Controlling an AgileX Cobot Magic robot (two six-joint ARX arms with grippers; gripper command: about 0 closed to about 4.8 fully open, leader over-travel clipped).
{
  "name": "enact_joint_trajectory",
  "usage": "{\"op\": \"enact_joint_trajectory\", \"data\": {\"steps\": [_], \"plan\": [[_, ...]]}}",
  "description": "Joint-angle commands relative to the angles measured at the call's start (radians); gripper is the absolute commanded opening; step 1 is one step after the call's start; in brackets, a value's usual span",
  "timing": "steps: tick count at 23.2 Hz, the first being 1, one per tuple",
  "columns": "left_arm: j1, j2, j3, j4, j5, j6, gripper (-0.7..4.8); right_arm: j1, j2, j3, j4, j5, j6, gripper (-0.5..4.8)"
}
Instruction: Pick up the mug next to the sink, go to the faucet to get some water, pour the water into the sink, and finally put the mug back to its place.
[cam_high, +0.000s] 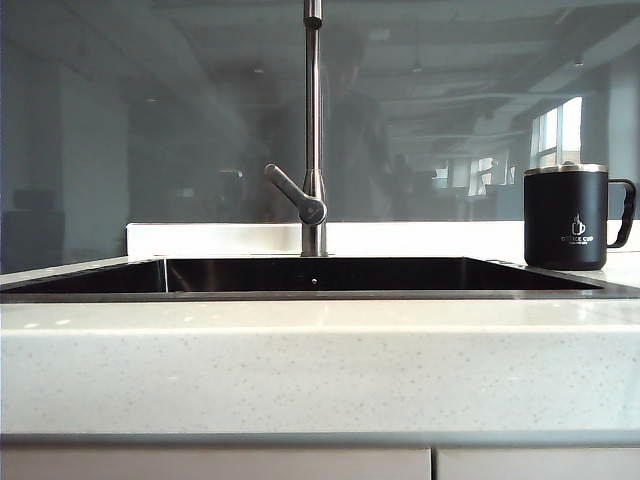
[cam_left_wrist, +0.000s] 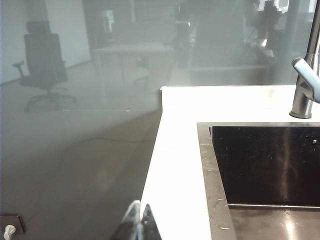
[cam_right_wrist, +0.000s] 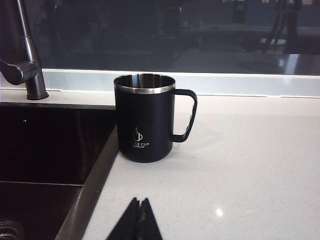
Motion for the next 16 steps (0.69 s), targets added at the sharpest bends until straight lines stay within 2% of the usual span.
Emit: {"op": "enact_joint_trajectory", "data": {"steps": [1, 5, 7, 9, 10, 12, 16], "plan": [[0.002, 0.0, 0.003, 0.012, 0.004, 0.0, -0.06, 0.0, -0.002, -0.003, 0.012, -0.002, -0.003, -0.05], [0.002, 0.0, 0.003, 0.012, 0.004, 0.0, -0.06, 0.0, -0.002, -0.003, 0.014, -0.002, -0.002, -0.05], [0.002, 0.0, 0.003, 0.013, 0.004, -0.001, -0.06, 0.0, -0.002, -0.003, 0.035, -0.008, 0.047, -0.05], [0.002, 0.0, 0.003, 0.048, 0.005, -0.062, -0.06, 0.0, -0.002, -0.003, 0.106, -0.009, 0.219, -0.06], [0.002, 0.0, 0.003, 0.151, 0.004, -0.164, -0.06, 0.0, -0.002, -0.003, 0.165, -0.005, 0.306, -0.06], [0.002, 0.001, 0.007, 0.299, 0.003, -0.222, -0.06, -0.001, 0.003, 0.002, 0.248, 0.023, 0.349, -0.06], [0.002, 0.027, 0.07, 0.305, 0.004, -0.222, -0.06, -0.002, 0.039, 0.054, 0.263, 0.129, 0.348, -0.06]]}}
